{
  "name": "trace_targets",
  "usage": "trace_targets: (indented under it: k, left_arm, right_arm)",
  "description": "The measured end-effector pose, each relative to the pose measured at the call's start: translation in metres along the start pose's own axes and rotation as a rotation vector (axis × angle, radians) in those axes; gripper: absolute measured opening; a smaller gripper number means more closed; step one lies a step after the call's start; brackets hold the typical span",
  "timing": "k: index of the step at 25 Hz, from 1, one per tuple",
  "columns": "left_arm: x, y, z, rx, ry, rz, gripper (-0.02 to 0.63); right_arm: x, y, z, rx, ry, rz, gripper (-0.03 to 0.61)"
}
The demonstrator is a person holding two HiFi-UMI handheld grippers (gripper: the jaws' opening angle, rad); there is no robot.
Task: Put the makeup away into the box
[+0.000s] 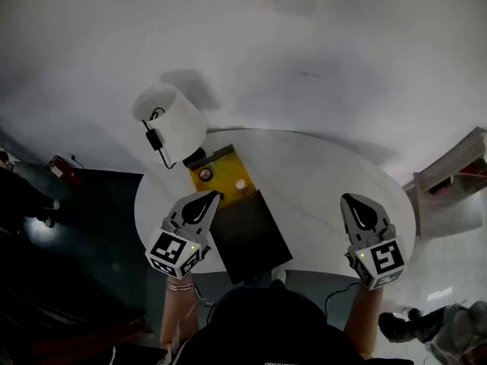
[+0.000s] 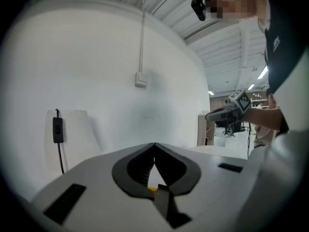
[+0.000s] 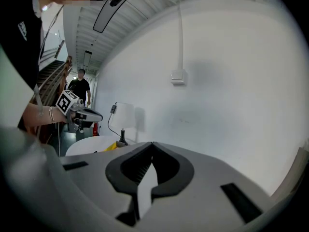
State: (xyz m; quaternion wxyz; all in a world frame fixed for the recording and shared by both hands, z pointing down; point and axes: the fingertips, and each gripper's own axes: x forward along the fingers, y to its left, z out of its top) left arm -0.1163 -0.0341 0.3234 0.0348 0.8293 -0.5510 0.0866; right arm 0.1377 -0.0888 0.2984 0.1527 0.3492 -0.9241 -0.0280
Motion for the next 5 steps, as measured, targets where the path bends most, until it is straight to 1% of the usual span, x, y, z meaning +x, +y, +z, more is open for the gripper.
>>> trace_targets:
  k: [5]
  left_arm:
    - [-0.0012, -0.0027, -0.0045, -0.001, 0.004, -0.008, 0.017]
  right_arm:
    - [-0.0006, 0.0021, -0.0043, 0.003, 0.006, -0.006, 0.018]
